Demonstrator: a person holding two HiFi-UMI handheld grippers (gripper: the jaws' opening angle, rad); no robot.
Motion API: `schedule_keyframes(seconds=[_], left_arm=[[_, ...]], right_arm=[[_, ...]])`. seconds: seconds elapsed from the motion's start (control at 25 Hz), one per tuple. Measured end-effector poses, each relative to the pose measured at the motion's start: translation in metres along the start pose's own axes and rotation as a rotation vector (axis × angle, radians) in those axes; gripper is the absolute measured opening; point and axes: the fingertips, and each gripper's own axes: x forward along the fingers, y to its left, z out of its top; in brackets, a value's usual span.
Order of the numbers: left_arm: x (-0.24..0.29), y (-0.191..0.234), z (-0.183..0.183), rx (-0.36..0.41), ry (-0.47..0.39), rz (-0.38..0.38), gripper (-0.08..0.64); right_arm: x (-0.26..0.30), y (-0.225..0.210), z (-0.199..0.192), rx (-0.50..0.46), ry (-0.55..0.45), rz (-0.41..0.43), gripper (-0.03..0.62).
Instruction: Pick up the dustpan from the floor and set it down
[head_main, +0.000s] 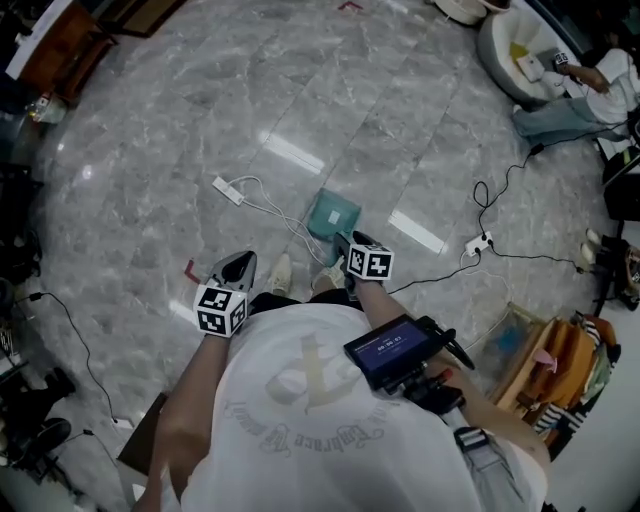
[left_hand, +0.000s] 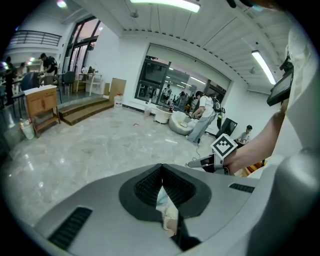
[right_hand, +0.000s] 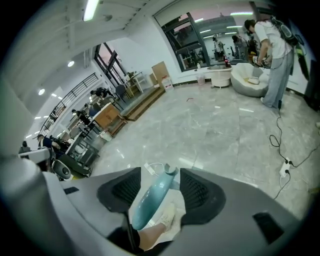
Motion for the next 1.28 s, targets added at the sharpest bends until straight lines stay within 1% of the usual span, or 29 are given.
schedule_keyframes(seconds=[0.12, 0.28, 0.44, 0.56, 0.6, 0.64, 0.8, 0.92, 1.08, 1.28], left_arm=[[-0.012, -0.001, -0.001, -0.013, 0.006, 0.026, 0.012], [-0.028, 0.007, -0.007, -0.028, 0.009, 0.054, 0.012], [-0.037, 0.017, -0.014, -0.04, 0.016, 0.074, 0.012], [-0.042, 0.021, -0.017, -0.047, 0.02, 0.08, 0.012], [-0.043, 0.022, -0.017, -0.046, 0.02, 0.078, 0.012], [-0.043, 0.022, -0.017, -0.043, 0.018, 0.075, 0.012], [-0.037, 0.021, -0.01, -0.024, 0.016, 0.05, 0.012], [-0.03, 0.021, -0.003, -0.014, 0.017, 0.034, 0.012], [-0.025, 0.018, -0.001, 0.001, 0.015, 0.01, 0.012], [-0.016, 0.017, 0.004, 0.018, 0.015, -0.017, 0.012]], right_arm=[[0.002, -0.006, -0.002, 0.032, 0.037, -0.054, 0.247], [0.015, -0.008, -0.011, 0.06, 0.083, -0.093, 0.249], [0.022, -0.019, -0.015, 0.092, 0.09, -0.129, 0.249], [0.023, -0.021, -0.018, 0.091, 0.123, -0.149, 0.244], [0.022, -0.021, -0.019, 0.089, 0.135, -0.16, 0.22], [0.021, -0.022, -0.02, 0.087, 0.144, -0.172, 0.212], [0.013, -0.033, -0.023, 0.102, 0.171, -0.22, 0.196], [0.006, -0.043, -0.023, 0.141, 0.177, -0.256, 0.181], [-0.004, -0.052, -0.026, 0.158, 0.163, -0.285, 0.166], [-0.014, -0.063, -0.017, 0.145, 0.125, -0.312, 0.144]])
